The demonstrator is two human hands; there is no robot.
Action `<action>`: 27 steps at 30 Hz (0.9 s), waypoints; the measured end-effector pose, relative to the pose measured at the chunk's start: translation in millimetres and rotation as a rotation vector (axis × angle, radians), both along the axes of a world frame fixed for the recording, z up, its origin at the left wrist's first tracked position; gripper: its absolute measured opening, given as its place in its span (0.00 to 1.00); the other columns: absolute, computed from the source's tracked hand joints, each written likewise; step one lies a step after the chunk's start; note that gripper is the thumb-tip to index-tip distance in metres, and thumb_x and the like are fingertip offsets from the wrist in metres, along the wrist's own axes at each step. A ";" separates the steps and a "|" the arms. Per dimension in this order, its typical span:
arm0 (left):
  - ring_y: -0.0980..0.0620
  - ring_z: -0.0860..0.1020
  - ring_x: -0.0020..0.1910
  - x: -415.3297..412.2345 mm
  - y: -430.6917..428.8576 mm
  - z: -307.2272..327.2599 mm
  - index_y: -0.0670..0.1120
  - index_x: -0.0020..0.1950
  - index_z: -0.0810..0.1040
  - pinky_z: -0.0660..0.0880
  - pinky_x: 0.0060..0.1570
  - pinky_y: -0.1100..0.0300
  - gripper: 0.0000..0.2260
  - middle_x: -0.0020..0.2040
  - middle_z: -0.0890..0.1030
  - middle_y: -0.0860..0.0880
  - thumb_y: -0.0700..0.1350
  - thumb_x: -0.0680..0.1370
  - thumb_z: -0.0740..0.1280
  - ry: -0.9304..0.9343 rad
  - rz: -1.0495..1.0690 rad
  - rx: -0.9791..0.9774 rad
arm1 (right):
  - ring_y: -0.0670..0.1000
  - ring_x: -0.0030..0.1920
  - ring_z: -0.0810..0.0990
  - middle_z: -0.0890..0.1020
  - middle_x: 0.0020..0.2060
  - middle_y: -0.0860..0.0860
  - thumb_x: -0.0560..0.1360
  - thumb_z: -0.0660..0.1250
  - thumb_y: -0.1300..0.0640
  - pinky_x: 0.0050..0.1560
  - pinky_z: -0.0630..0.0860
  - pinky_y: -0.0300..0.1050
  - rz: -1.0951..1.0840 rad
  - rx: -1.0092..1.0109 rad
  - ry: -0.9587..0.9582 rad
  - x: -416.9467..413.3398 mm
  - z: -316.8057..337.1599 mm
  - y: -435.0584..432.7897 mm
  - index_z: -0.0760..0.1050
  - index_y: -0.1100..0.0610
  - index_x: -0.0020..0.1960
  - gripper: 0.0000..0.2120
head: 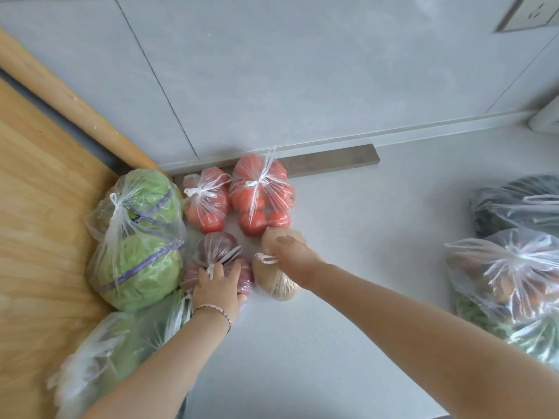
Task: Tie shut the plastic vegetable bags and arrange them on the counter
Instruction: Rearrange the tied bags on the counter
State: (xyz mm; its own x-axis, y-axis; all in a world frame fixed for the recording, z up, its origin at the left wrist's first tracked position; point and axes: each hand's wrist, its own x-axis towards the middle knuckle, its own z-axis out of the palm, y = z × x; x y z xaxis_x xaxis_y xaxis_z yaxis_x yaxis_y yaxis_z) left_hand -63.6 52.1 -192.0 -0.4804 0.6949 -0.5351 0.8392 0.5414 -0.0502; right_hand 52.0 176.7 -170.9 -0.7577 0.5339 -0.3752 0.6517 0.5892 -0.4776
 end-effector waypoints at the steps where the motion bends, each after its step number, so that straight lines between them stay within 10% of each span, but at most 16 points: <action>1: 0.37 0.57 0.71 0.0 2.8 3.2 0.55 0.74 0.50 0.66 0.65 0.47 0.29 0.71 0.59 0.45 0.54 0.77 0.60 0.003 0.004 -0.045 | 0.57 0.63 0.69 0.71 0.62 0.58 0.78 0.59 0.59 0.60 0.66 0.48 -0.004 -0.012 0.020 6.6 3.1 1.1 0.67 0.61 0.64 0.16; 5: 0.34 0.52 0.73 17.1 27.5 28.1 0.51 0.69 0.62 0.53 0.70 0.39 0.21 0.72 0.61 0.45 0.50 0.77 0.58 0.130 -0.094 -0.101 | 0.54 0.58 0.73 0.72 0.60 0.53 0.75 0.64 0.54 0.59 0.71 0.49 -0.074 -0.071 0.115 52.9 24.3 9.9 0.67 0.56 0.62 0.17; 12: 0.45 0.72 0.58 126.3 99.2 72.6 0.46 0.60 0.72 0.70 0.55 0.53 0.13 0.61 0.72 0.47 0.47 0.77 0.56 -0.129 -0.405 0.339 | 0.52 0.45 0.78 0.77 0.42 0.47 0.75 0.61 0.54 0.47 0.74 0.44 -0.336 0.092 -0.035 211.1 73.3 69.3 0.75 0.53 0.49 0.06; 20: 0.46 0.66 0.69 323.4 177.1 52.2 0.48 0.70 0.62 0.66 0.66 0.52 0.28 0.71 0.65 0.48 0.55 0.73 0.64 -0.482 -0.551 0.451 | 0.58 0.64 0.68 0.67 0.65 0.57 0.71 0.64 0.56 0.60 0.72 0.50 -0.541 0.115 -0.475 393.2 60.3 114.1 0.64 0.56 0.68 0.27; 27: 0.41 0.71 0.63 387.1 219.5 34.0 0.43 0.64 0.65 0.68 0.59 0.50 0.20 0.64 0.73 0.42 0.49 0.75 0.63 -0.286 -0.460 0.246 | 0.55 0.64 0.65 0.67 0.64 0.55 0.67 0.70 0.48 0.64 0.69 0.50 -0.319 0.140 -0.555 435.9 14.4 107.2 0.63 0.59 0.68 0.34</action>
